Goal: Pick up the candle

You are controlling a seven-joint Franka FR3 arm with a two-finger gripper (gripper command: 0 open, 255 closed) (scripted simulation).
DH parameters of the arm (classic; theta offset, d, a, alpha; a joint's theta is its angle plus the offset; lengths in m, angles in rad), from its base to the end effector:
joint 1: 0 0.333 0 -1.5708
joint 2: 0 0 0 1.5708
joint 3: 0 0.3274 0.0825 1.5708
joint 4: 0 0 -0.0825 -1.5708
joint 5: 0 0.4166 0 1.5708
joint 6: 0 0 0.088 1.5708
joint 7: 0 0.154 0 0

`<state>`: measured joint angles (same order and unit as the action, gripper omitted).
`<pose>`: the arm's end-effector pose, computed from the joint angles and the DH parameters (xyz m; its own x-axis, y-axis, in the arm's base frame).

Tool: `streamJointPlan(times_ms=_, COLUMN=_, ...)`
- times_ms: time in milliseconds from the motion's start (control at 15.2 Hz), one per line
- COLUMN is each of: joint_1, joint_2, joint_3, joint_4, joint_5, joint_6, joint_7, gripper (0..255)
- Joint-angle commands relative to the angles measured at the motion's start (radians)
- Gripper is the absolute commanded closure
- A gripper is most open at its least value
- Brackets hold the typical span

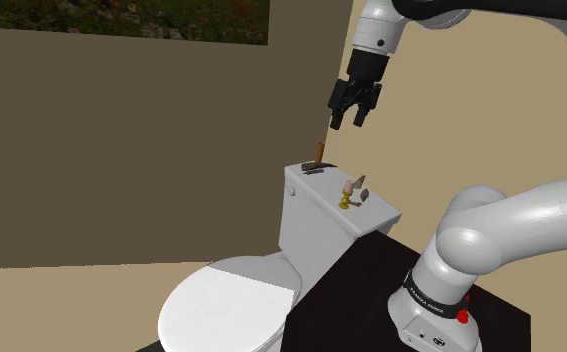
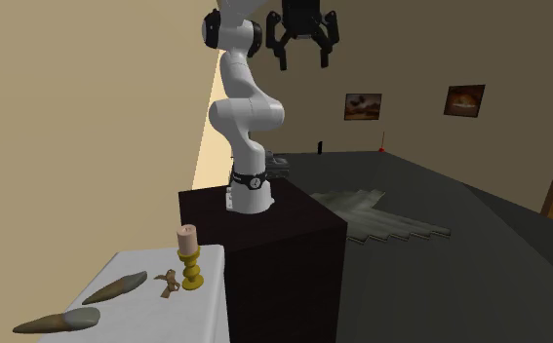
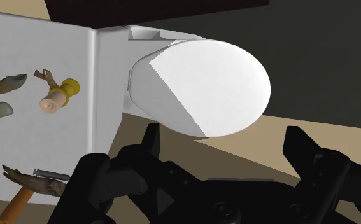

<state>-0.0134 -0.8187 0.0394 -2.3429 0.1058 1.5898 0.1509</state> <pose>0.3272 0.0274 0.5710 0.9892 -0.1366 0.0528 -0.1318 -0.9876 -0.0858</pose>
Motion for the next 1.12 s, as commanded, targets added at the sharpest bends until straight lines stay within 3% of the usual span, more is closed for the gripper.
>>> streamJointPlan(times_ms=0, joint_1=0.0, joint_2=0.0, joint_3=0.0, joint_4=0.0, joint_5=0.0, joint_6=0.0, joint_7=0.0, gripper=0)
streamJointPlan(times_ms=594, joint_1=-0.057, joint_2=-0.044, joint_3=-0.104, joint_4=-0.269, joint_5=-0.112, joint_6=0.256, joint_7=-0.147, gripper=0)
streamJointPlan(times_ms=1056, joint_1=-0.121, joint_2=0.021, joint_3=-0.207, joint_4=-0.414, joint_5=-0.211, joint_6=0.499, joint_7=-0.262, gripper=0)
